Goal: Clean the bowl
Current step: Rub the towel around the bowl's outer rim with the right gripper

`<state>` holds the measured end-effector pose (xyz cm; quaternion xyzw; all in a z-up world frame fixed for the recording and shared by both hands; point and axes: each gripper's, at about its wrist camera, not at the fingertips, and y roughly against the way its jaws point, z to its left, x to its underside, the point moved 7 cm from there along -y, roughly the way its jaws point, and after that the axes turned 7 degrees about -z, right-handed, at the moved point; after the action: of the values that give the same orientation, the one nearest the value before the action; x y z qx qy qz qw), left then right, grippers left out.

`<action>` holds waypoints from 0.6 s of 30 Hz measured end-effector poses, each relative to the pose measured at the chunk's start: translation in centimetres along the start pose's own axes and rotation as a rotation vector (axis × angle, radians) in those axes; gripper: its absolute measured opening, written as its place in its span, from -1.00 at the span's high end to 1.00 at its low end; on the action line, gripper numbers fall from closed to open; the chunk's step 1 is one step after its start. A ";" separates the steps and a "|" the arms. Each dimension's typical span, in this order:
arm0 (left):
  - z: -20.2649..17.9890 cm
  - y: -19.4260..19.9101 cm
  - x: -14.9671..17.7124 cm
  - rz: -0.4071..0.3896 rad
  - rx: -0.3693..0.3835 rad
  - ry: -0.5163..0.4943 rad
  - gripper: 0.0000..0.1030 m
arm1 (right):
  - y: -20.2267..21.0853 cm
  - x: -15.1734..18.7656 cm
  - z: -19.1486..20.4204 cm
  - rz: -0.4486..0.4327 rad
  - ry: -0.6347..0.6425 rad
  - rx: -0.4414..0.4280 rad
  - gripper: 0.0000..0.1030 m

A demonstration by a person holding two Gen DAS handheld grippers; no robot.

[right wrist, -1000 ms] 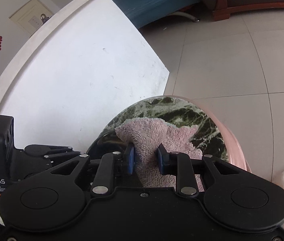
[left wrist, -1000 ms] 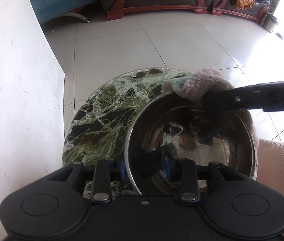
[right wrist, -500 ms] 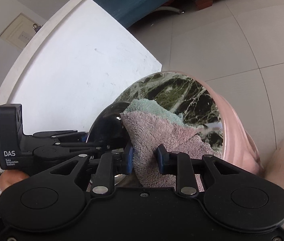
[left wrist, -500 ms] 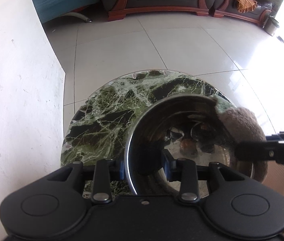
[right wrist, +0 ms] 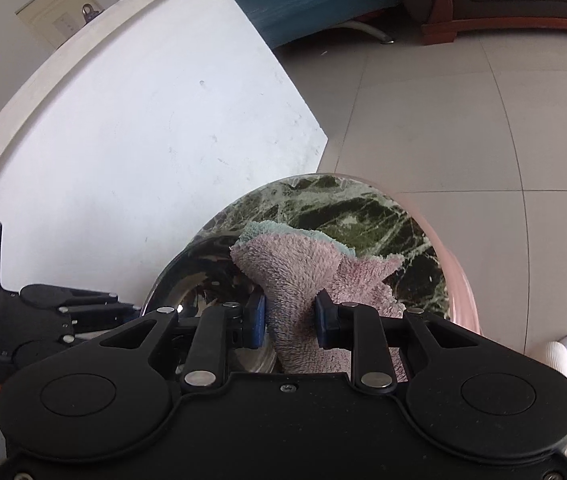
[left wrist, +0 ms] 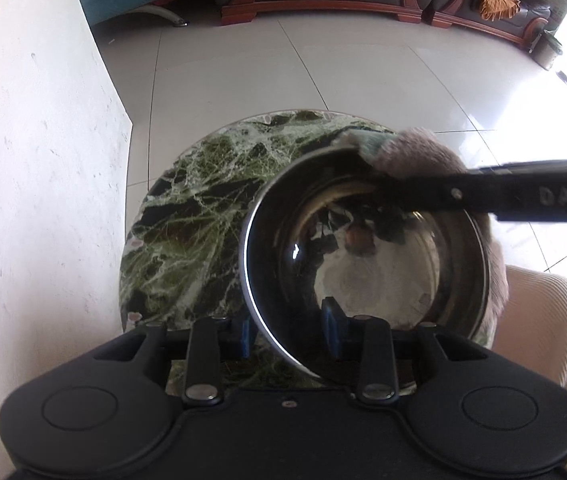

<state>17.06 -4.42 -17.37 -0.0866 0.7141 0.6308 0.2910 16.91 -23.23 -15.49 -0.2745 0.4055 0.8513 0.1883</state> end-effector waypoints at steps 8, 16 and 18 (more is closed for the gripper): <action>1.4 -0.2 -2.7 -0.042 0.022 0.055 0.42 | -0.7 -0.4 0.5 0.008 0.045 -0.003 0.55; 2.1 -1.2 -2.0 -0.014 0.060 0.130 0.64 | -0.4 -0.5 0.4 -0.001 0.034 -0.011 0.55; 2.2 -0.8 -1.5 -0.010 0.049 0.139 0.66 | -0.2 -0.8 0.6 -0.004 0.036 -0.018 0.55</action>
<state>19.36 -2.84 -17.37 -0.1266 0.7474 0.6039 0.2461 17.43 -22.69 -14.83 -0.2925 0.4005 0.8494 0.1802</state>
